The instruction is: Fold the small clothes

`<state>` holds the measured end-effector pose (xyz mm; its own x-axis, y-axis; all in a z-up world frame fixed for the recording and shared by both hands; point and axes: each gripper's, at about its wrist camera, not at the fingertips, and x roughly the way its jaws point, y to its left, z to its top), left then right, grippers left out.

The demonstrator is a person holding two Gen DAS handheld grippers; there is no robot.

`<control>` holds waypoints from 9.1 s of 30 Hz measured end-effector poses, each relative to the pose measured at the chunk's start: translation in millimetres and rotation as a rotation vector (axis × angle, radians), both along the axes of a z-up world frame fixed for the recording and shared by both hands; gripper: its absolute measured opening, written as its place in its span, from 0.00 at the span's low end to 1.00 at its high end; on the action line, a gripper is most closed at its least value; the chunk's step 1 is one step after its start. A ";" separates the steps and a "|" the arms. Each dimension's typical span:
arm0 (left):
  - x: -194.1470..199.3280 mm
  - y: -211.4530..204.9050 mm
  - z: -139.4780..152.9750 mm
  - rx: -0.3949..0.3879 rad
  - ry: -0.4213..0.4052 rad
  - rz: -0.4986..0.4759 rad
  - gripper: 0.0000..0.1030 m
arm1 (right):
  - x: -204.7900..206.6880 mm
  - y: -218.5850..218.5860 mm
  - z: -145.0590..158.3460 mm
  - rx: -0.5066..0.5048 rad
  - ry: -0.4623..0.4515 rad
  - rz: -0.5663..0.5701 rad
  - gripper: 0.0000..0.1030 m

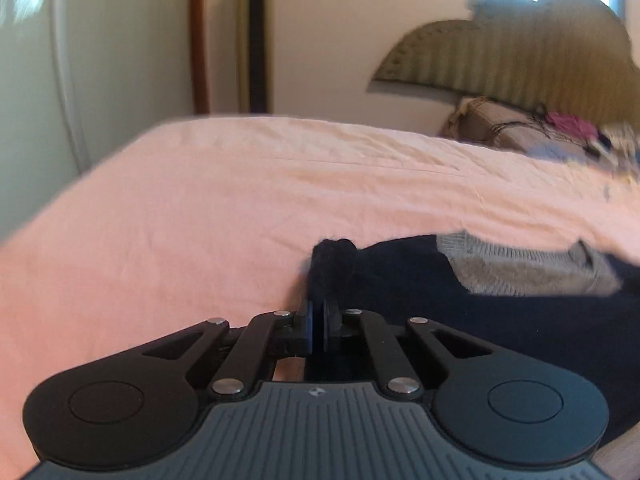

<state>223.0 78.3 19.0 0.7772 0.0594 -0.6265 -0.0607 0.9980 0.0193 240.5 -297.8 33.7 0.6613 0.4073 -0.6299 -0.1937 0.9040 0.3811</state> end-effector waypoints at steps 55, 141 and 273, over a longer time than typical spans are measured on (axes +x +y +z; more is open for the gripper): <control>-217.8 18.9 -0.3 -0.064 0.051 -0.081 0.16 | -199.1 -14.1 -16.5 -0.042 -0.013 -0.043 0.63; -329.5 75.5 -15.7 -0.663 0.255 -0.135 0.04 | -336.7 -127.6 -46.3 0.450 0.251 -0.077 0.07; -404.4 -1.2 3.4 -0.153 0.055 -0.146 0.97 | -392.2 4.2 13.3 -0.132 -0.085 0.017 1.00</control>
<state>-181.4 77.0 22.4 0.7351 -0.1502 -0.6611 0.0817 0.9877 -0.1336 -151.7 -293.6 46.9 0.7079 0.3367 -0.6209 -0.2362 0.9413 0.2412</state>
